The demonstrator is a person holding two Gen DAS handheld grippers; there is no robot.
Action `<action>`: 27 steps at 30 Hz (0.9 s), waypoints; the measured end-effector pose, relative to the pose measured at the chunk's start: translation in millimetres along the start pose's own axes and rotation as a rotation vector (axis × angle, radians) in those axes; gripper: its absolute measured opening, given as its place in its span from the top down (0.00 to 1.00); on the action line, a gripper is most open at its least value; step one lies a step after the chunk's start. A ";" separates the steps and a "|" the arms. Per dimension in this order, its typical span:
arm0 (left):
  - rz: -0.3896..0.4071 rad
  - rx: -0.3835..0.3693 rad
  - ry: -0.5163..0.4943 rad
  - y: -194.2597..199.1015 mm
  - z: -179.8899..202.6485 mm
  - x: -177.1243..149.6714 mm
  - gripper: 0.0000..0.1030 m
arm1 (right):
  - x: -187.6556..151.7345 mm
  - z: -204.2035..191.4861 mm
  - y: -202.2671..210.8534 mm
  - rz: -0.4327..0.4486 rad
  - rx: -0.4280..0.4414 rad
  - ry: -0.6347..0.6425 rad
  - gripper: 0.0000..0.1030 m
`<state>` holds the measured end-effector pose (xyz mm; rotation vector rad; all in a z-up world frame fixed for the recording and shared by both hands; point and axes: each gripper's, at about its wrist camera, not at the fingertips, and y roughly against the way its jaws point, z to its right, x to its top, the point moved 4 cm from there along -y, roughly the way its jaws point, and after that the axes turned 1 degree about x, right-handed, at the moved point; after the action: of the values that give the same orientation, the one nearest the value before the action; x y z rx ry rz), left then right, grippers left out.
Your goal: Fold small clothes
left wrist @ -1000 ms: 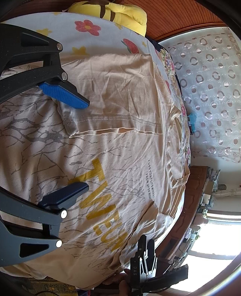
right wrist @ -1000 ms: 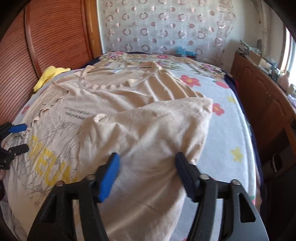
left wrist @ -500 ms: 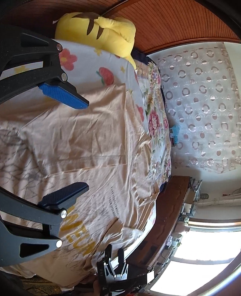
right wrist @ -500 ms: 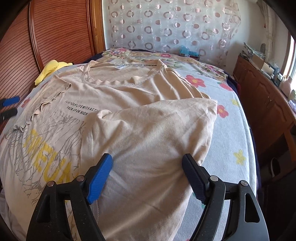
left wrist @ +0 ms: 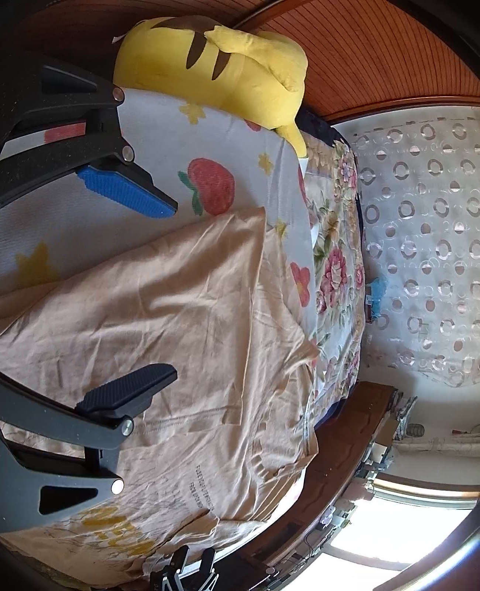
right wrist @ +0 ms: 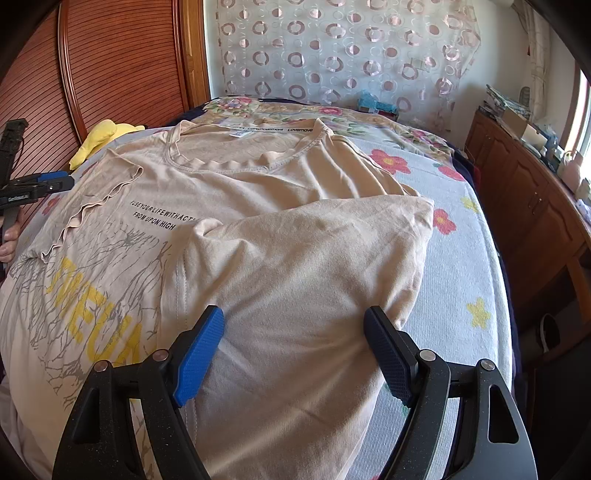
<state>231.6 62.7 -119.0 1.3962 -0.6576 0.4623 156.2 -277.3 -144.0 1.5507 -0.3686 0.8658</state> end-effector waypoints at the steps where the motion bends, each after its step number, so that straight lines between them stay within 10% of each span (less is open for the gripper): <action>1: -0.008 0.008 0.006 -4.7 -4.4 0.7 0.20 | 0.1 0.1 -0.1 0.000 0.000 0.000 0.23; 13: -0.044 -0.012 0.066 -33.2 -22.4 16.0 0.21 | 0.0 -0.5 -0.1 0.000 0.000 0.000 0.23; 19: -0.039 -0.016 0.074 -38.7 -25.7 27.1 0.45 | 0.0 0.1 -0.2 0.000 0.000 0.000 0.23; 27: -0.050 -0.022 0.123 -42.6 -34.4 33.8 0.47 | -0.1 -0.2 -0.3 0.000 0.000 0.000 0.23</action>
<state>289.6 88.2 -129.8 1.3487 -0.5261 0.4956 156.3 -277.1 -144.2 1.5504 -0.3690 0.8658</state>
